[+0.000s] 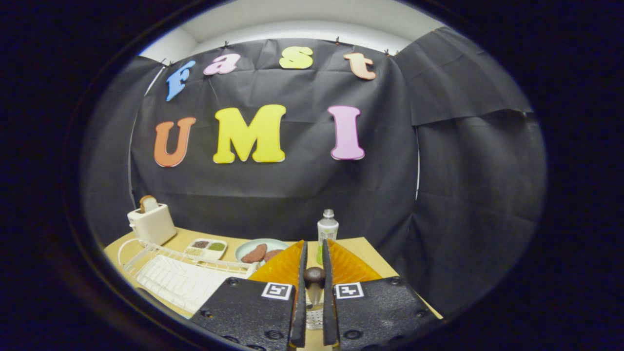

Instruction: Take the plate from the dish rack, then take the spoon from the basket and place it into the plate.

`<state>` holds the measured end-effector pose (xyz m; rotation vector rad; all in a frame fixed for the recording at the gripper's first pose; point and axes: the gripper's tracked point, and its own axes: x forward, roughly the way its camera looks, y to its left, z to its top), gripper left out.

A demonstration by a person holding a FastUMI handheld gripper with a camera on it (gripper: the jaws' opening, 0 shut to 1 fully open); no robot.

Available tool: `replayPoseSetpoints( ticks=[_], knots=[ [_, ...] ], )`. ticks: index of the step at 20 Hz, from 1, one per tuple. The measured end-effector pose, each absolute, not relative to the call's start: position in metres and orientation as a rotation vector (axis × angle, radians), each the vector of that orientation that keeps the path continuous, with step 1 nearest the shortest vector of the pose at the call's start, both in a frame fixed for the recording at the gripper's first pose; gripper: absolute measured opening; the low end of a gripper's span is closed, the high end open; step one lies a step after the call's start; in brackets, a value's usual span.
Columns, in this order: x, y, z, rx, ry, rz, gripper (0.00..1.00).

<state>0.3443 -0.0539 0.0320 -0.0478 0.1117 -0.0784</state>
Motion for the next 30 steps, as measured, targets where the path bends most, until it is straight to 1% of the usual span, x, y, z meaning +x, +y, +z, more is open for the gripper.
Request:
replayPoseSetpoints(
  ticks=[4, 7, 13, 17, 20, 25, 29, 30],
  knots=[
    [0.303, -0.009, 0.054, -0.07, 0.079, -0.005, 0.19],
    [0.272, 0.021, 0.05, -0.072, 0.083, 0.023, 0.19],
    [0.2, 0.088, -0.002, -0.031, 0.158, 0.091, 0.19],
    [0.172, 0.124, -0.039, -0.025, 0.18, 0.135, 0.19],
    [0.172, 0.134, -0.066, -0.03, 0.186, 0.136, 0.19],
    [0.194, 0.144, -0.103, -0.019, 0.24, 0.148, 0.19],
    [0.205, 0.142, -0.109, -0.044, 0.249, 0.141, 0.19],
    [0.206, 0.137, -0.109, -0.048, 0.251, 0.127, 0.21]
  ],
)
